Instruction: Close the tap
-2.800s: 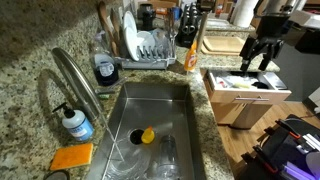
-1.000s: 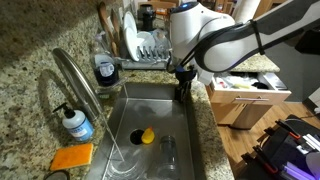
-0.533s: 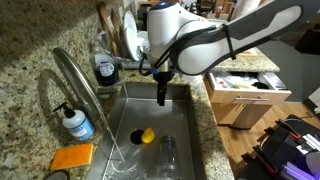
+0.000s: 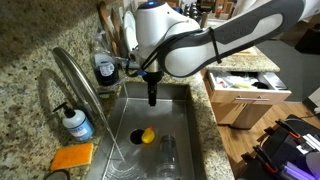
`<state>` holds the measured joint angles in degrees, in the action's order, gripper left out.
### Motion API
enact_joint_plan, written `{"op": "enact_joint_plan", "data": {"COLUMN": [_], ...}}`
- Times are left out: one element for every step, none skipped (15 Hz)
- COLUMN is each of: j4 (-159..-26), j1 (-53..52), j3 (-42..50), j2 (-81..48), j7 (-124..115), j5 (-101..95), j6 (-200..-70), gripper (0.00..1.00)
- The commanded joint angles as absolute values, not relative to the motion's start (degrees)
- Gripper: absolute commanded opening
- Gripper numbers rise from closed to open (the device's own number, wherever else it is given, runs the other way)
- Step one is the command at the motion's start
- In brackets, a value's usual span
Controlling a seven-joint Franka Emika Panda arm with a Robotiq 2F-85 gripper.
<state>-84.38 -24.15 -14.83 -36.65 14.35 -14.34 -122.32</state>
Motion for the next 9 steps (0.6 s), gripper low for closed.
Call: {"op": "enact_joint_plan", "data": {"j4": [-81.5,-79.5,-76.9,-74.1,-71.4,-69.0,-65.9,-62.8,-60.3], "j1": [-24.1,-23.9,-24.3,-24.2,-24.3,-24.6,-25.0,-25.4,-25.5], "j3": [-13.1,-12.8,-12.1,-12.2,-12.2,-12.4,-12.4,-12.9,-13.8], "j2": [-39.4,-41.3,-43.3,-45.2,-47.2,-48.8,-51.1,-53.2,-54.8], "j7": [12.1,13.6,14.0,15.3,16.6,17.5,18.8,20.3,22.4], "j5": [-14.5,-15.3,-16.2,-16.0,-16.1,-15.7,-15.7,-15.2,-14.3], "j6": [-120.5,-122.7,-123.6,-123.8,-124.0,-124.0,-123.5,-122.4,-121.6], "gripper": [1.0,1.0,1.0,1.0,1.0,1.0,1.0,1.0,1.0]}}
